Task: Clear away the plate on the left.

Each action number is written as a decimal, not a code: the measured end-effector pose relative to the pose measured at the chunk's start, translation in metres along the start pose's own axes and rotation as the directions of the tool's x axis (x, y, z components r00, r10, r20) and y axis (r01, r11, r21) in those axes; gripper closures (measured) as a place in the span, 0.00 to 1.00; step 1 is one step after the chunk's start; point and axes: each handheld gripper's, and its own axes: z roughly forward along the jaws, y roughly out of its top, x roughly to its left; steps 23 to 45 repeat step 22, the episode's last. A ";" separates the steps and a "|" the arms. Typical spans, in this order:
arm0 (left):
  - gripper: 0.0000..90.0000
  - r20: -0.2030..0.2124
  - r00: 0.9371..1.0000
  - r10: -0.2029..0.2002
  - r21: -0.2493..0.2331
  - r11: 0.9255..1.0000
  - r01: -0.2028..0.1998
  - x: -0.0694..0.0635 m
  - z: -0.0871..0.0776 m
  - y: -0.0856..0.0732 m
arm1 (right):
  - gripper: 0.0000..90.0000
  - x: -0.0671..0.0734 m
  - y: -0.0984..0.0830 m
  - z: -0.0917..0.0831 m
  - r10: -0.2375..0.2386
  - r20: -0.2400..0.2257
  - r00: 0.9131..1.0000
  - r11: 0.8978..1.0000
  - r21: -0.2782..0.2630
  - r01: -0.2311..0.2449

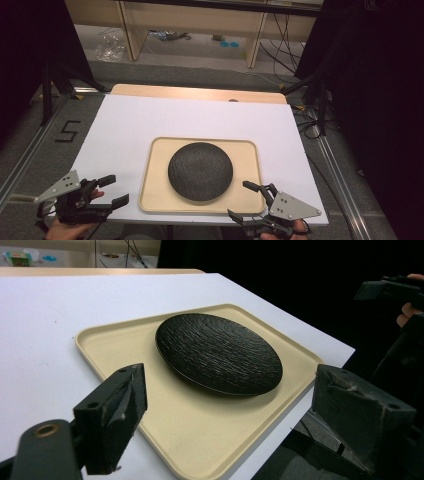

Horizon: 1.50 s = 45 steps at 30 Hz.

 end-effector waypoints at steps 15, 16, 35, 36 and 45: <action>0.16 -0.063 0.998 0.010 -0.001 1.000 -0.010 -0.001 -0.003 -0.003 | 0.20 0.000 0.000 0.000 0.002 0.000 1.000 1.000 0.001 -0.002; 0.16 -0.064 0.998 0.009 0.002 1.000 -0.009 -0.001 -0.003 -0.003 | 0.20 0.000 0.000 0.000 0.002 -0.004 1.000 1.000 -0.002 -0.002; 0.17 -0.055 0.998 0.017 0.010 1.000 -0.016 -0.002 -0.002 -0.003 | 0.20 0.000 0.000 0.000 0.004 -0.001 1.000 1.000 -0.010 -0.004; 0.17 -0.055 0.998 0.017 0.010 1.000 -0.016 -0.002 -0.002 -0.003 | 0.20 0.000 0.000 0.000 0.004 -0.001 1.000 1.000 -0.010 -0.004; 0.17 -0.055 0.998 0.017 0.010 1.000 -0.016 -0.002 -0.002 -0.003 | 0.20 0.000 0.000 0.000 0.004 -0.001 1.000 1.000 -0.010 -0.004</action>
